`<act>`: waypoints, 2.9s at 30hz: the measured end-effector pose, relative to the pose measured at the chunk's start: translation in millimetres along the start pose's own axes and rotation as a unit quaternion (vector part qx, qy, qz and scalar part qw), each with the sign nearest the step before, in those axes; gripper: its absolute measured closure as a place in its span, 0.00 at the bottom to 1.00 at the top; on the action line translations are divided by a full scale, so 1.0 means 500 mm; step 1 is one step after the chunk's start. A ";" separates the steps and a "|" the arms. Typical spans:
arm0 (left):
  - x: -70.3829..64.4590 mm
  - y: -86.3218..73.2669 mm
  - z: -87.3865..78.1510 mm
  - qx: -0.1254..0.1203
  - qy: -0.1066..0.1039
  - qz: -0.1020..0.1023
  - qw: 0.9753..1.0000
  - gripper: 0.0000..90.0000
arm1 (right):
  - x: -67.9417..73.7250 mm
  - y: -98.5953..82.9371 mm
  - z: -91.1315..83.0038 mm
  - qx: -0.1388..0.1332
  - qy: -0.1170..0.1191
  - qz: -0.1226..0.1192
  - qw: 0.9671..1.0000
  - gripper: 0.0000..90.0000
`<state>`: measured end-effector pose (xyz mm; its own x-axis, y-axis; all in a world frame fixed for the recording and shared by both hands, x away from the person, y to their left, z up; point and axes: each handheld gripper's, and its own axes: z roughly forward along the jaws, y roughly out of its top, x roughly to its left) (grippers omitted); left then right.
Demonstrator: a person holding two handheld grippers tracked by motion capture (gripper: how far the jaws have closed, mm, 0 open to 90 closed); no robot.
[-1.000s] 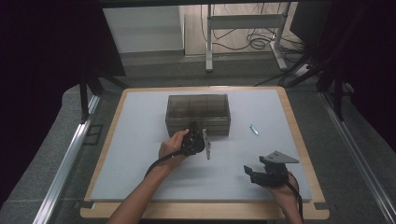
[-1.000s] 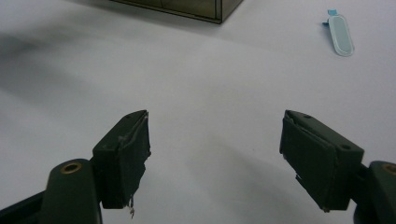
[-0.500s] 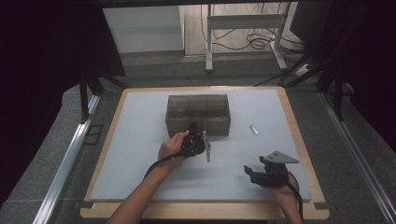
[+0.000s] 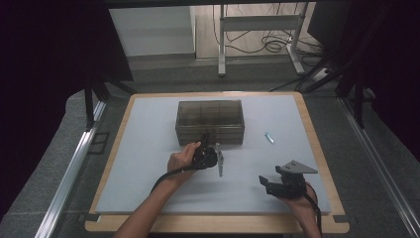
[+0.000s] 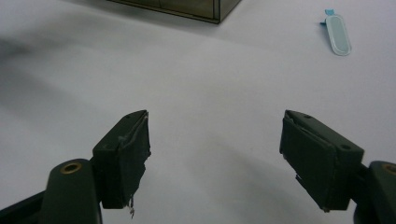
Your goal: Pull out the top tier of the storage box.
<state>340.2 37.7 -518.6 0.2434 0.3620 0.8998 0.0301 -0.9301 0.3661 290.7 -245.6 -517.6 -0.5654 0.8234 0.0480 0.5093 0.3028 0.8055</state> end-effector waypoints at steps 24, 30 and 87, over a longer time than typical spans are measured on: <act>-0.003 0.000 0.028 0.018 0.008 0.011 1.000 0.81 | -0.001 0.000 -0.001 -0.001 0.000 0.001 1.000 0.26; -0.005 0.003 0.030 0.024 0.010 0.012 1.000 0.89 | -0.002 0.000 -0.002 -0.002 0.000 0.002 1.000 0.26; -0.022 -0.001 -0.011 0.010 0.019 0.019 1.000 0.91 | -0.001 0.001 -0.003 -0.001 -0.002 0.001 1.000 0.26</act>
<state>332.2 34.8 -527.4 0.2084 0.3274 0.9216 0.0400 -0.9444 0.3264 290.3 -246.7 -516.4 -0.5629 0.8252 0.0470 0.5085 0.3009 0.8068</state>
